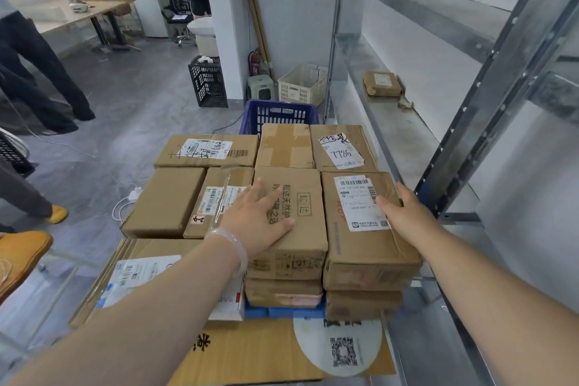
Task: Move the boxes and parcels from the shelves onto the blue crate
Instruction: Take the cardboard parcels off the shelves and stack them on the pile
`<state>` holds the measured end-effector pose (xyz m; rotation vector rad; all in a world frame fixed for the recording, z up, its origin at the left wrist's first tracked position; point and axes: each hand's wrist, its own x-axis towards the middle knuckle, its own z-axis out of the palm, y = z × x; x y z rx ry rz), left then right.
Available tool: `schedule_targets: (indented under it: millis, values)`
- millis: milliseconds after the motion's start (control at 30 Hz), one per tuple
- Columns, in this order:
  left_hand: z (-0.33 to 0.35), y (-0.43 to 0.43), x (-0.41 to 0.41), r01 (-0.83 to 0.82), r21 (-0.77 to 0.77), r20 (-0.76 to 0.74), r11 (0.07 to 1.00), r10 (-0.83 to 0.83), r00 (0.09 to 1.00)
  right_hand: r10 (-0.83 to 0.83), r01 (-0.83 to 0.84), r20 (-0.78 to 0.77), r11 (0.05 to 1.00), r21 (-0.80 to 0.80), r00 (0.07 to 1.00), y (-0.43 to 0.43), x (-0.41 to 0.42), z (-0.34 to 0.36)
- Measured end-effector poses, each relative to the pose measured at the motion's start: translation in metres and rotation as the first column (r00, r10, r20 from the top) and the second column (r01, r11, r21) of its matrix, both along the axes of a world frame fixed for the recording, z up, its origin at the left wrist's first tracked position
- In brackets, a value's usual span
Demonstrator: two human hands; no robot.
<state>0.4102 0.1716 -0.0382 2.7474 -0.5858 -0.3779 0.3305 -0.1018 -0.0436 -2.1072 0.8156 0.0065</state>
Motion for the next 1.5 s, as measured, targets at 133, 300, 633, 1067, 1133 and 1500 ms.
schedule_targets:
  millis: [133,300,633,1067,1133,1500]
  values:
    - [-0.010,0.006,-0.037,0.034,-0.010,0.138,0.999,-0.033,0.990,-0.068,0.064,0.099,0.997,0.049,0.993,0.011,-0.038,-0.009]
    - [-0.029,0.019,-0.074,0.120,-0.058,0.341,0.991,-0.093,0.936,-0.152,0.126,0.204,0.983,0.135,0.967,0.037,-0.098,-0.030]
    - [-0.064,0.022,-0.149,0.289,-0.157,0.327,0.944,-0.227,0.918,-0.119,0.101,0.095,0.978,0.181,0.988,0.061,-0.151,-0.058]
    - [-0.090,-0.038,-0.168,0.081,-0.165,-0.107,0.983,-0.099,0.989,0.117,-0.117,0.001,0.987,0.107,0.993,0.034,-0.146,-0.087]
    - [-0.093,-0.040,-0.166,0.057,-0.188,-0.123,0.980,-0.081,0.989,0.117,-0.117,0.007,0.985,0.125,0.993,0.032,-0.145,-0.090]
    - [-0.099,-0.047,-0.160,0.015,-0.226,-0.149,0.974,-0.050,0.988,0.059,-0.079,0.089,0.969,0.233,0.994,0.029,-0.141,-0.098]
